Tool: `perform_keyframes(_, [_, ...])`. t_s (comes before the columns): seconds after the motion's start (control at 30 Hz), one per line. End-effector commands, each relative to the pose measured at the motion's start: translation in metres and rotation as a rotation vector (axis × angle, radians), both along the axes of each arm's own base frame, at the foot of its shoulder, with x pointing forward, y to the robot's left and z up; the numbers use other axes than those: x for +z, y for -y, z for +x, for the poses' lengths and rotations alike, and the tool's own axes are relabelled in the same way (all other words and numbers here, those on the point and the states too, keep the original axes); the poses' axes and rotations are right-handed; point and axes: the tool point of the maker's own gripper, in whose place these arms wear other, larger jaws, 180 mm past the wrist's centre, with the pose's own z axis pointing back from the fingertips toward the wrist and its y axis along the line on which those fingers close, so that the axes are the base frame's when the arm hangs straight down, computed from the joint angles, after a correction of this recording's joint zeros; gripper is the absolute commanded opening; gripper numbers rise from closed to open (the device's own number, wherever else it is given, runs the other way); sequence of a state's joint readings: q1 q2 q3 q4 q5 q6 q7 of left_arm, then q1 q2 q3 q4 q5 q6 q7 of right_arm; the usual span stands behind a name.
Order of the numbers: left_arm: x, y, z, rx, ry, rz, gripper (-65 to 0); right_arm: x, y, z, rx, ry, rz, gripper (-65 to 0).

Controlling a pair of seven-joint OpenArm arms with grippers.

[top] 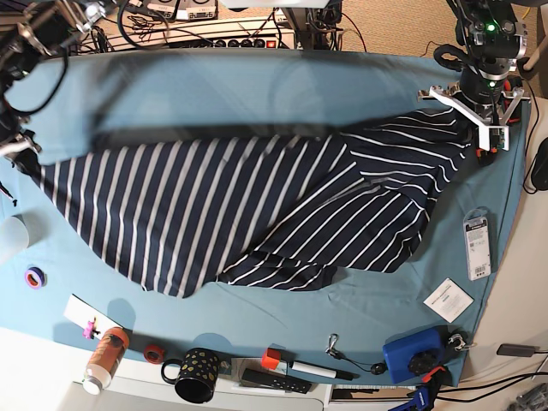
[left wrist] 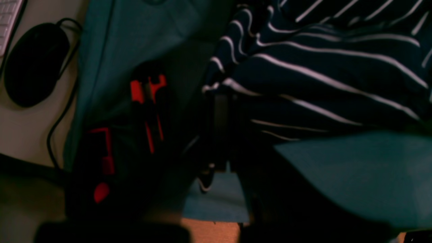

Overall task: Layout the t-shirt on the table in an organized manner, then fold the t-shirt properly
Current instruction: 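Drag the shirt outward with both grippers to spread it flat, then lift the shirt with both grippers and swing it toward the table edge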

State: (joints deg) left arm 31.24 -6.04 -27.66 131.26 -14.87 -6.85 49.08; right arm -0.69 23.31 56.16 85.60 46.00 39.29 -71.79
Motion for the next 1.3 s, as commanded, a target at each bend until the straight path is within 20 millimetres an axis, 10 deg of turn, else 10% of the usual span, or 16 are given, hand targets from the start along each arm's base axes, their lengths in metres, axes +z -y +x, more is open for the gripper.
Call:
perform_keyframes(0.0, [0.009,-0.002,0.003,0.001,0.037,0.014,-65.0,0.023,0.009,0.005,0.009,0.054,-0.052,-65.0])
perform_keyframes(0.3, [-0.002,-0.007,-0.008,0.014,-0.048,0.040,-65.0,0.018,0.018,-0.017,0.014,-0.009,-0.064,-65.0])
perform_keyframes(1.0, [-0.055,0.014,-0.123,-0.063,-0.443,-0.054,-65.0,-0.003,-0.027,-0.074,0.153,-0.060,0.179,-65.0])
perform_keyframes(1.27, [-0.041,0.033,-0.095,-0.117,-0.282,-0.144,-65.0,0.011,-0.033,-0.062,0.175,0.021,0.212,-65.0])
